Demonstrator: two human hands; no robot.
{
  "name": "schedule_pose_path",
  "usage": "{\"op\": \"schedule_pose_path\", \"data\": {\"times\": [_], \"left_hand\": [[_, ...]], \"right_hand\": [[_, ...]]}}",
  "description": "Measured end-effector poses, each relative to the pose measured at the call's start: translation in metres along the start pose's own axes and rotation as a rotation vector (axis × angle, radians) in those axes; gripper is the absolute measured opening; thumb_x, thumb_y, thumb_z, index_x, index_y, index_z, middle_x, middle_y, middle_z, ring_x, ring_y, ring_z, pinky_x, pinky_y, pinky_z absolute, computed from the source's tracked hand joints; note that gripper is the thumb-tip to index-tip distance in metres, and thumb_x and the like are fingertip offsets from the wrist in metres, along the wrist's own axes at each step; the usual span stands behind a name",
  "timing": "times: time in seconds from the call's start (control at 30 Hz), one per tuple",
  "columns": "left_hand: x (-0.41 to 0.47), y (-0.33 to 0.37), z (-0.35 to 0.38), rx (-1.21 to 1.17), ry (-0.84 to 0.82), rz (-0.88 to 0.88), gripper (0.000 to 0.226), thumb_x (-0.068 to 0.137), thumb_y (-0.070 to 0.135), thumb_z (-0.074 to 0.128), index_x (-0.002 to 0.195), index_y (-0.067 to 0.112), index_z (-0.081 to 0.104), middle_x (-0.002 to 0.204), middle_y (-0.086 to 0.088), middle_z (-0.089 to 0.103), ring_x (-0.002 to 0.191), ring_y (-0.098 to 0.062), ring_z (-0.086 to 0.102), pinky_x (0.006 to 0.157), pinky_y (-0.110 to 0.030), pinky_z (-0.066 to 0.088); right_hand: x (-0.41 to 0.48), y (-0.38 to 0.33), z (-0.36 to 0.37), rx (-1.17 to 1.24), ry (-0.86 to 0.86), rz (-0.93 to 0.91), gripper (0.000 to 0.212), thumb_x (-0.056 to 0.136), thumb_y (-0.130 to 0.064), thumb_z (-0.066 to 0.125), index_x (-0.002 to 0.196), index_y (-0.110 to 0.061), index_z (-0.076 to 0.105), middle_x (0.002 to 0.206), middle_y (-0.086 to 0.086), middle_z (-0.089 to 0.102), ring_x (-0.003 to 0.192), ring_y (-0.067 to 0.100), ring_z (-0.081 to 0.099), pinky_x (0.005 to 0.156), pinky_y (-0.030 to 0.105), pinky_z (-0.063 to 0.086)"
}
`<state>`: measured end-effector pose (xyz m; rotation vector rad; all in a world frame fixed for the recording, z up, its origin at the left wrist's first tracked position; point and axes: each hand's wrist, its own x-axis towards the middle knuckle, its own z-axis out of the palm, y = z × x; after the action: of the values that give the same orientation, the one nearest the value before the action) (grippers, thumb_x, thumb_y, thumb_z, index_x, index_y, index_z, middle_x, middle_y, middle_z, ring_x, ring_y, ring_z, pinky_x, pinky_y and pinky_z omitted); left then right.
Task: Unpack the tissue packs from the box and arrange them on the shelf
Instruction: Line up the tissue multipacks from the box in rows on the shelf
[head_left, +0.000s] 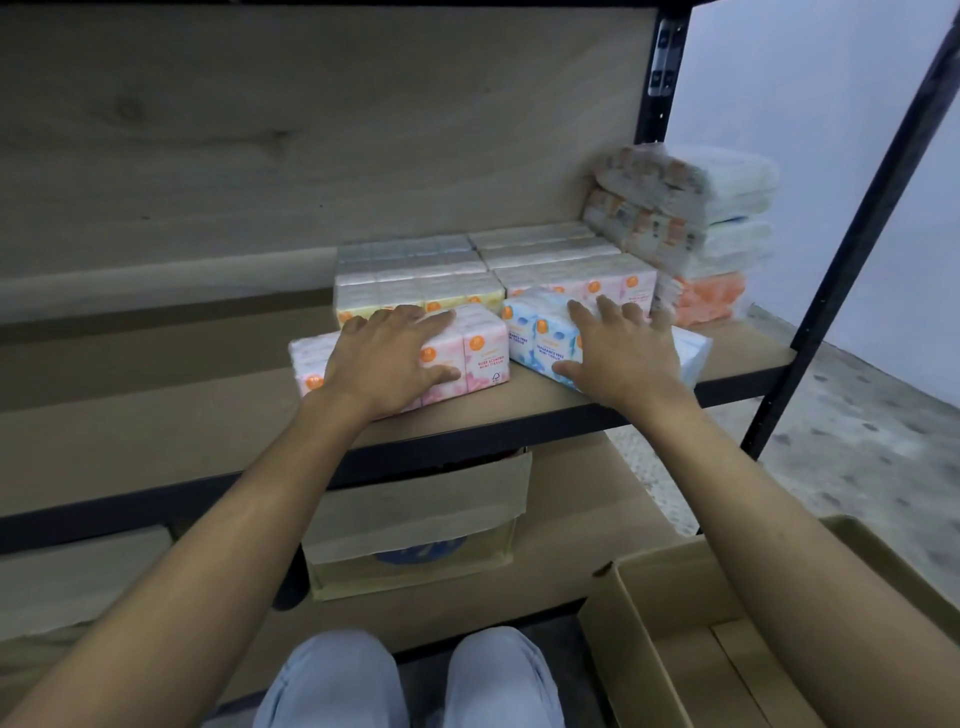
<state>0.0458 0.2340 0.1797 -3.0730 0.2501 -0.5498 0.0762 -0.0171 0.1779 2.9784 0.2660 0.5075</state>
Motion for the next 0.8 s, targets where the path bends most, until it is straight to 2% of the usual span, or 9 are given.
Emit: {"op": "schedule_pose_path", "data": {"times": [0.17, 0.3, 0.47, 0.57, 0.67, 0.73, 0.8], "left_hand": [[0.003, -0.006, 0.001, -0.028, 0.011, 0.040, 0.071, 0.085, 0.064, 0.051, 0.148, 0.037, 0.031, 0.153, 0.001, 0.037, 0.137, -0.023, 0.038, 0.108, -0.046, 0.031], [0.008, -0.012, 0.003, -0.044, 0.002, 0.077, 0.071, 0.084, 0.066, 0.052, 0.147, 0.040, 0.032, 0.154, 0.004, 0.037, 0.138, -0.021, 0.037, 0.108, -0.044, 0.032], [0.010, -0.016, 0.000, -0.061, -0.031, 0.099, 0.072, 0.084, 0.064, 0.054, 0.147, 0.040, 0.030, 0.155, 0.005, 0.035, 0.140, -0.020, 0.034, 0.110, -0.042, 0.028], [0.008, -0.016, -0.001, -0.072, -0.024, 0.109, 0.074, 0.083, 0.064, 0.056, 0.148, 0.039, 0.029, 0.156, 0.003, 0.032, 0.143, -0.021, 0.031, 0.114, -0.042, 0.024], [0.003, -0.018, 0.000, -0.006, 0.060, 0.113, 0.073, 0.084, 0.066, 0.053, 0.148, 0.038, 0.030, 0.157, 0.001, 0.031, 0.144, -0.021, 0.028, 0.117, -0.045, 0.018], [-0.003, -0.022, 0.004, 0.002, 0.105, 0.072, 0.071, 0.084, 0.066, 0.052, 0.147, 0.038, 0.032, 0.156, 0.001, 0.033, 0.144, -0.021, 0.029, 0.117, -0.047, 0.017], [-0.006, -0.027, 0.009, -0.004, 0.095, 0.049, 0.069, 0.084, 0.066, 0.051, 0.146, 0.038, 0.034, 0.155, 0.001, 0.035, 0.143, -0.022, 0.031, 0.116, -0.049, 0.021]], "right_hand": [[0.001, 0.031, 0.007, 0.060, 0.063, -0.170, 0.076, 0.085, -0.060, 0.055, 0.148, -0.032, 0.026, 0.155, 0.003, 0.032, 0.138, 0.027, 0.036, 0.110, 0.051, 0.027], [0.007, 0.055, 0.003, 0.152, 0.028, -0.279, 0.076, 0.082, -0.062, 0.058, 0.148, -0.038, 0.028, 0.156, -0.002, 0.031, 0.140, 0.020, 0.033, 0.111, 0.044, 0.026], [0.023, 0.071, 0.003, 0.212, -0.005, -0.413, 0.073, 0.082, -0.052, 0.065, 0.146, -0.037, 0.033, 0.153, -0.009, 0.035, 0.142, 0.014, 0.030, 0.111, 0.037, 0.023], [0.032, 0.076, 0.008, 0.207, -0.022, -0.437, 0.075, 0.081, -0.052, 0.066, 0.146, -0.042, 0.030, 0.155, -0.012, 0.028, 0.147, 0.015, 0.018, 0.115, 0.041, 0.015], [0.037, 0.077, 0.011, 0.185, -0.031, -0.417, 0.078, 0.080, -0.052, 0.066, 0.146, -0.047, 0.025, 0.157, -0.015, 0.023, 0.149, 0.016, 0.006, 0.118, 0.051, 0.006], [0.035, 0.075, 0.013, 0.198, -0.020, -0.378, 0.081, 0.079, -0.052, 0.068, 0.145, -0.048, 0.023, 0.158, -0.013, 0.019, 0.149, 0.016, 0.005, 0.118, 0.053, 0.004], [0.029, 0.069, 0.015, 0.256, -0.024, -0.309, 0.086, 0.075, -0.059, 0.068, 0.146, -0.049, 0.020, 0.160, -0.011, 0.015, 0.149, 0.017, 0.005, 0.118, 0.054, 0.004]]}}
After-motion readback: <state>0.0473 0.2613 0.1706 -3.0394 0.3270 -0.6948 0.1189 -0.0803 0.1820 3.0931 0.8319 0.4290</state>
